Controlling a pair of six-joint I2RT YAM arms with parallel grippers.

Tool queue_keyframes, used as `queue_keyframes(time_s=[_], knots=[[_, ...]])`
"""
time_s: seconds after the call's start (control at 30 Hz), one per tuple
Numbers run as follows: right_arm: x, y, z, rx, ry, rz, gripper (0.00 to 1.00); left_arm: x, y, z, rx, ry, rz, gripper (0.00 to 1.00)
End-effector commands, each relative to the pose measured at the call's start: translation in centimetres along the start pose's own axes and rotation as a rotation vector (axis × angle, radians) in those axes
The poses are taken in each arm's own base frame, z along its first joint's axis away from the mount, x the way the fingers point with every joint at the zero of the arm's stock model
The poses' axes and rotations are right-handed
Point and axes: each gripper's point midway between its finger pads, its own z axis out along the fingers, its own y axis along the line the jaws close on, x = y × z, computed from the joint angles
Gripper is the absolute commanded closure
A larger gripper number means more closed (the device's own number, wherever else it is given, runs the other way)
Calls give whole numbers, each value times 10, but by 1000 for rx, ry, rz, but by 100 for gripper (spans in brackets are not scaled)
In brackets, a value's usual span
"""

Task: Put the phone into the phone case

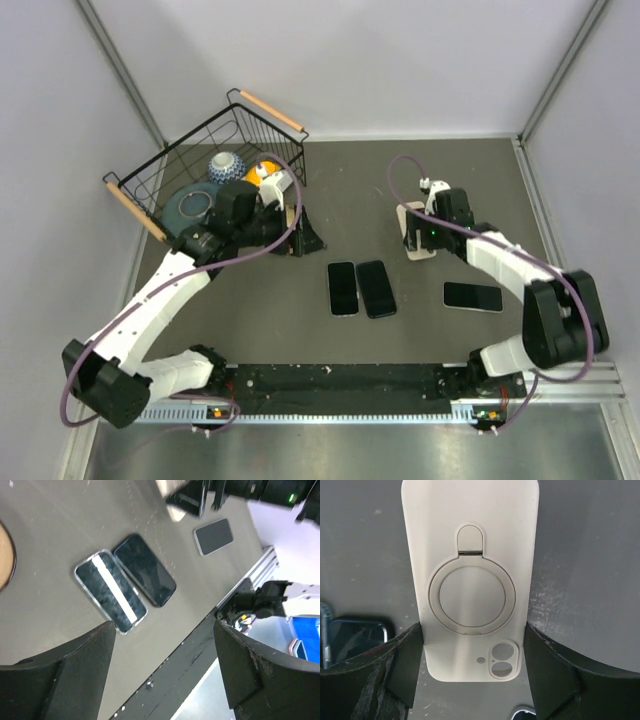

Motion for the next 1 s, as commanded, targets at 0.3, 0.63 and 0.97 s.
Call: queue_keyframes(time_s=[0.3,0.63,0.97], knots=[[-40,133,-121,-453,-650,-386,55,-98,-56,37,299,-6,86,28],[-29,167,-156,-561,-714,-494,55,-76,-59,65,495,185,-25,37],[-22,175,-146,-587,-673,-498,55,-54,-66,60,638,247,-64,71]])
